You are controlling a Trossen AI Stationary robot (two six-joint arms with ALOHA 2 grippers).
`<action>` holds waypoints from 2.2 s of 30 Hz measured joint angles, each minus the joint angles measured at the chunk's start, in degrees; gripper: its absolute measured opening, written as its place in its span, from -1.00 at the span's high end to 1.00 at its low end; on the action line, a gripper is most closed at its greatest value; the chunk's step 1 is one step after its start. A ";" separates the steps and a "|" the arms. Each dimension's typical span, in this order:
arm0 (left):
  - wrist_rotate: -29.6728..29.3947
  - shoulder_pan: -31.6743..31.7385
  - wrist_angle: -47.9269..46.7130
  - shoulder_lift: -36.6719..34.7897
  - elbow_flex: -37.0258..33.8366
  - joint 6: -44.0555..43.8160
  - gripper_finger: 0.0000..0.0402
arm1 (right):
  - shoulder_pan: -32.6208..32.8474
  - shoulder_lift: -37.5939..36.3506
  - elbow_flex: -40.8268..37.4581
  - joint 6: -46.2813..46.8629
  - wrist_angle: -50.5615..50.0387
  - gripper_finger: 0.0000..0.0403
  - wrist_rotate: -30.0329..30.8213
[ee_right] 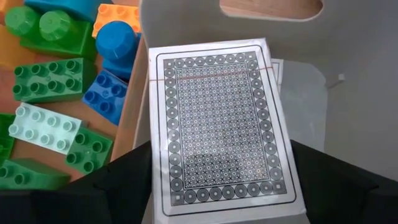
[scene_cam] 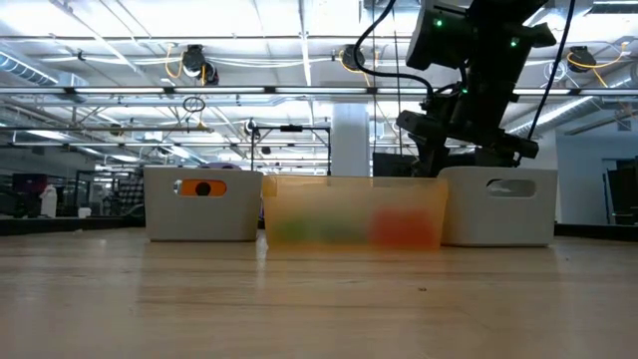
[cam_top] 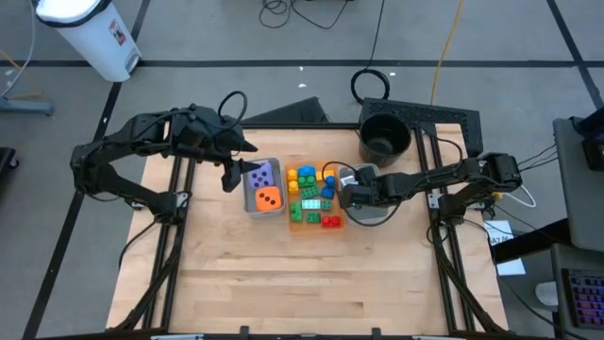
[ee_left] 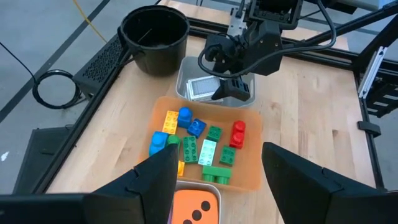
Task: Pick & Place Toys
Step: Put the black deck of cards into the right gray bin, then return to Home Position
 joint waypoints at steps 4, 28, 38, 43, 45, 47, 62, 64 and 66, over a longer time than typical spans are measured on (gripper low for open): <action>0.00 0.00 0.00 0.00 0.00 0.01 -0.19 | -0.04 0.00 0.00 -0.44 0.07 -0.72 -0.11; 0.26 4.37 0.68 -4.81 -0.10 0.92 -0.19 | -5.66 -18.64 0.00 -16.95 3.52 -0.80 3.60; 10.67 16.47 17.20 -22.17 -11.56 -1.48 -0.19 | 1.73 -35.01 0.00 -34.07 13.18 -0.62 24.08; 15.10 20.03 27.56 -33.51 -26.36 -7.32 -0.19 | 5.25 -40.80 -0.35 -44.75 17.91 -0.48 18.60; 15.15 20.76 32.31 -37.78 -32.07 -9.01 -0.19 | 6.41 -43.37 -1.57 -46.56 19.49 -0.43 18.06; 15.04 21.32 37.11 -41.72 -36.95 -9.92 -0.19 | 7.53 -45.99 -3.53 -48.29 22.39 -0.37 18.05; 8.42 24.48 32.28 -59.80 -47.58 -11.84 -0.19 | 11.37 -75.07 -23.06 -56.07 35.63 0.36 8.74; 8.48 24.46 31.86 -60.34 -48.02 -11.99 -0.19 | 11.37 -78.39 -23.81 -56.83 35.33 0.50 5.62; 8.42 24.46 31.80 -60.80 -48.62 -12.04 -0.19 | 11.37 -81.41 -24.38 -57.63 34.18 0.64 3.58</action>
